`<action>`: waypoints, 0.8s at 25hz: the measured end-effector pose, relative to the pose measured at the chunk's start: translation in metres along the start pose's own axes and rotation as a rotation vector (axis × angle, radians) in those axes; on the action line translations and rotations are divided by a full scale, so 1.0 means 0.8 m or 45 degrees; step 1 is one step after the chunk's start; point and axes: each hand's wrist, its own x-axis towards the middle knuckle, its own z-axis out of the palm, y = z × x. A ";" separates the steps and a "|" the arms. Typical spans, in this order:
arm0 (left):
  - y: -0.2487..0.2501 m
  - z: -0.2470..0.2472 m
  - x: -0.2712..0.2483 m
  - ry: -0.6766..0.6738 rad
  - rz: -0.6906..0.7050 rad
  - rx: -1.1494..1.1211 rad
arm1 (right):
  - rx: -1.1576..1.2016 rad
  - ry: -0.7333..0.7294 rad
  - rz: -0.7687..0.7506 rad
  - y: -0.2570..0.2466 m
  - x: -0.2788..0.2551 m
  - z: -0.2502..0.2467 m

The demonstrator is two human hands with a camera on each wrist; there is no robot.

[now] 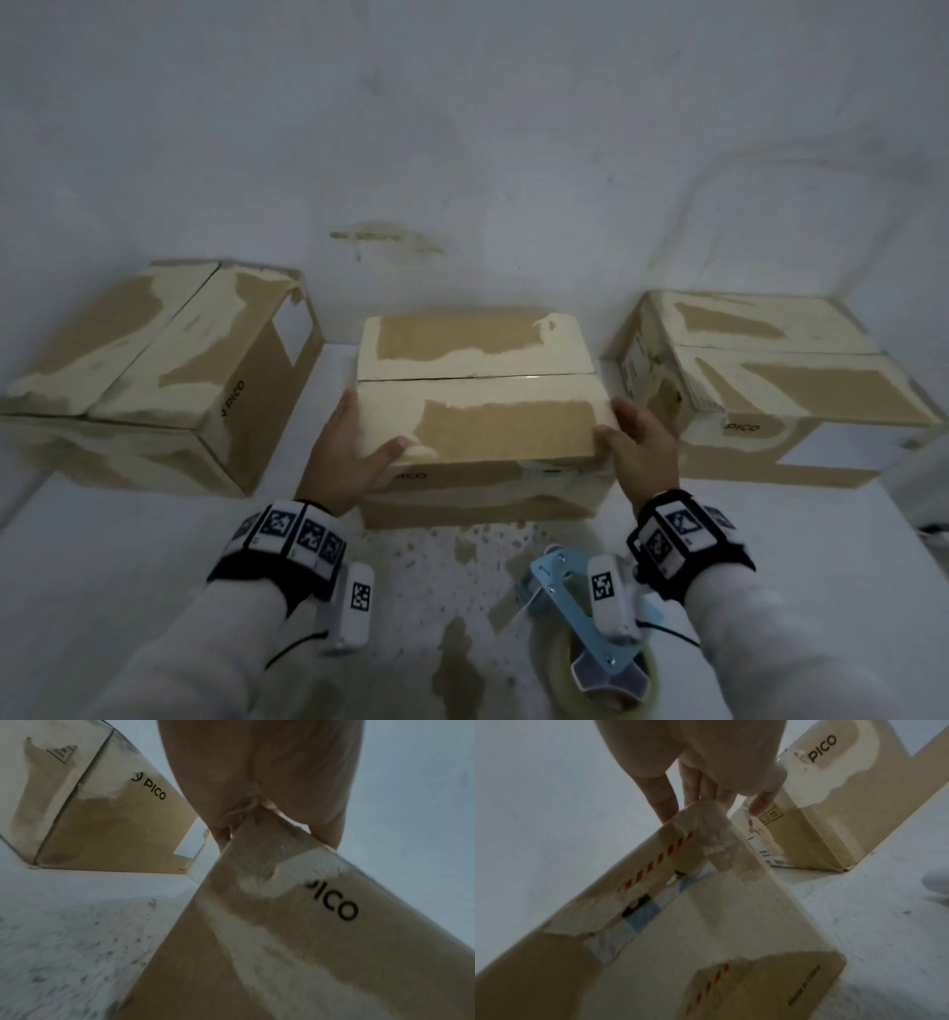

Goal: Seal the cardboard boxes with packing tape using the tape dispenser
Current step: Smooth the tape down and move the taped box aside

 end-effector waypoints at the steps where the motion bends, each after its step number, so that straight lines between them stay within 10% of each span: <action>1: 0.000 -0.009 0.006 -0.025 0.002 0.008 | 0.028 0.004 0.023 -0.003 0.004 -0.001; 20: 0.009 -0.082 0.141 -0.558 -0.154 0.169 | -0.694 -0.506 -0.084 -0.056 0.108 -0.014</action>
